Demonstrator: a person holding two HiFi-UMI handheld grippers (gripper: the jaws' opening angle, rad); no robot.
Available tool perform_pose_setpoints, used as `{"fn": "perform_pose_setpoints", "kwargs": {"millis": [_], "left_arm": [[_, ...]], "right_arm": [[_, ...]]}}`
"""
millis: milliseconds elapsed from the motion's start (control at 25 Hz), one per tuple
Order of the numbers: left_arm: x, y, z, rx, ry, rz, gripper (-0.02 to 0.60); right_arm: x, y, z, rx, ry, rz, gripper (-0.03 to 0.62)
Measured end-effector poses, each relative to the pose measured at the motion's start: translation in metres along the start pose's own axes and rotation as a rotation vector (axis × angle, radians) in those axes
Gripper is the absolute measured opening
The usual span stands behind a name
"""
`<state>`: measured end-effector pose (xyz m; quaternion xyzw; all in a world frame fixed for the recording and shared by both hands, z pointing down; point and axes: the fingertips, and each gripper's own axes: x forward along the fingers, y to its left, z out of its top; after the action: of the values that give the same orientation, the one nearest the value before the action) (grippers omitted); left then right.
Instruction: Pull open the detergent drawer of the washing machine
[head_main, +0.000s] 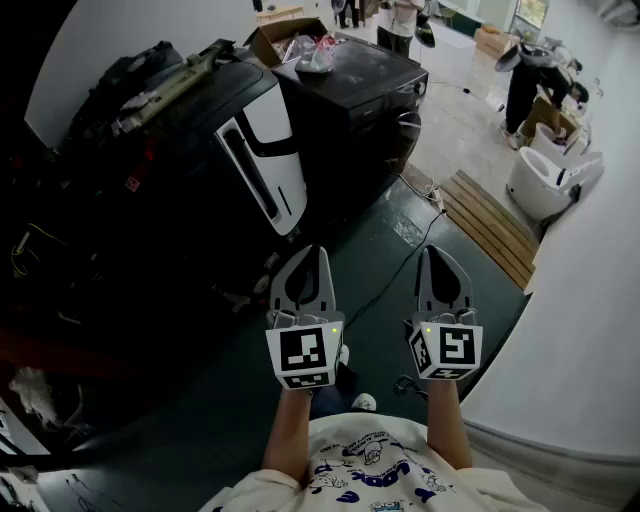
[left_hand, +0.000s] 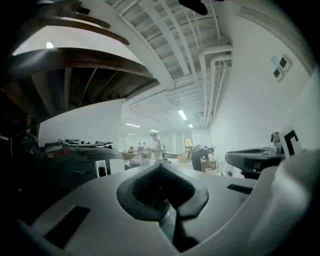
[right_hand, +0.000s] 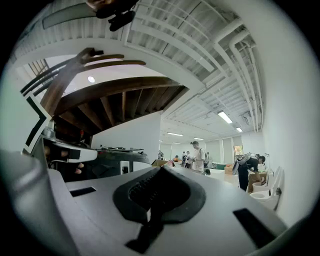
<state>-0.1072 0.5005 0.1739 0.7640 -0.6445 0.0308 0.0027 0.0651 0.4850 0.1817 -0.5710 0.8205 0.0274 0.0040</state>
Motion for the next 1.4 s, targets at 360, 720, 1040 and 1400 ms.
{"fn": "perform_pose_setpoints", "kwargs": {"millis": [360, 720, 1040, 1400], "left_arm": [[0.004, 0.002, -0.005, -0.002, 0.007, 0.003, 0.014], [0.022, 0.009, -0.014, -0.014, 0.025, 0.004, 0.014], [0.067, 0.028, -0.016, -0.018, 0.034, -0.019, 0.014], [0.130, 0.053, -0.014, -0.011, 0.027, -0.054, 0.014]], "right_arm": [[0.004, -0.002, -0.006, 0.002, 0.009, -0.003, 0.009], [0.020, -0.008, -0.018, 0.028, 0.024, -0.001, 0.037], [0.066, -0.005, -0.023, 0.037, 0.039, 0.025, 0.193], [0.128, -0.009, -0.027, 0.056, 0.032, 0.017, 0.241]]}}
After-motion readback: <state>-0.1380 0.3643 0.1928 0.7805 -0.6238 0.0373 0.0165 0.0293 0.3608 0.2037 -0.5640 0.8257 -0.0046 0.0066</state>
